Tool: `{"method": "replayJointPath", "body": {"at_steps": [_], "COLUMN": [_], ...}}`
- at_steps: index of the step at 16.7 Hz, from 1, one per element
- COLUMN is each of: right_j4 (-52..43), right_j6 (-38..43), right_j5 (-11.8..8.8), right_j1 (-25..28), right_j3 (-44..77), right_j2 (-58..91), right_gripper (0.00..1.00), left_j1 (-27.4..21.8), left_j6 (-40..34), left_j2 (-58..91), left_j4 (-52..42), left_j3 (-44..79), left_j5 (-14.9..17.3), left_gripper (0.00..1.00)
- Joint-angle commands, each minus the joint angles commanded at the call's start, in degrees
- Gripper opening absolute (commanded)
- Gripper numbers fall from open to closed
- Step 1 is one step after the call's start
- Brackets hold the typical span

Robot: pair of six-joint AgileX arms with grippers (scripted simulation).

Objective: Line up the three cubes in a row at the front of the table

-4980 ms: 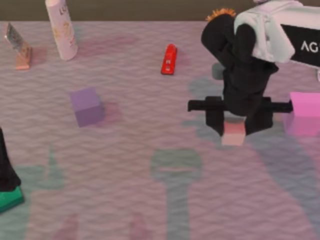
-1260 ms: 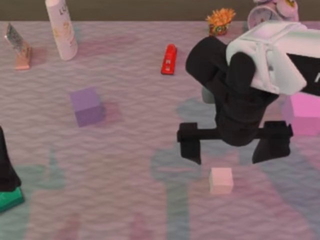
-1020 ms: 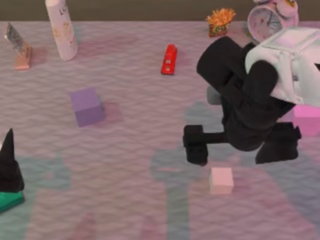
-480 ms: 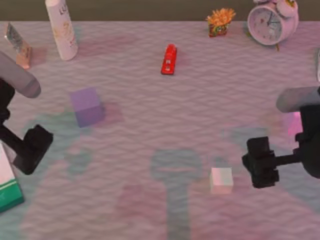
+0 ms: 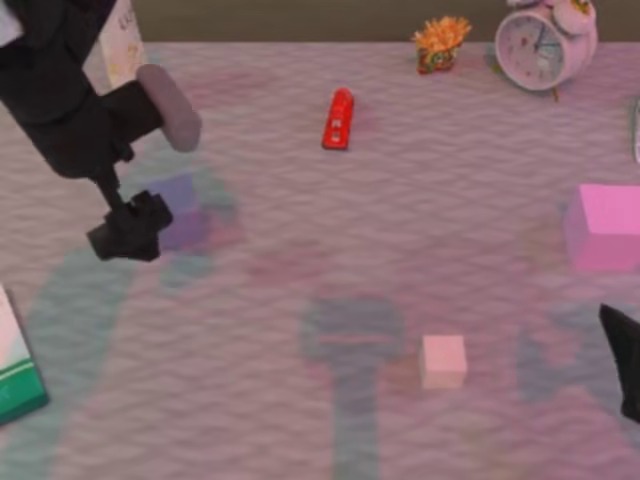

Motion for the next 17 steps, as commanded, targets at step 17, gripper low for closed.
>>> {"method": "replayJointPath", "body": {"at_steps": [17], "right_j4": [18.3], "right_j6": [-10.6], "right_j5": [0.6], "right_j1": [-20.5], "right_j3": [-17.7], "right_j2": [-26.4], "right_gripper": [1.00], "left_j1": [-0.4], "left_j6": [9.1], "left_j2": [28.5], "left_j4": [-9.6], "left_j3": [32.9], "left_j5": [-7.9], "left_gripper": [1.00]}}
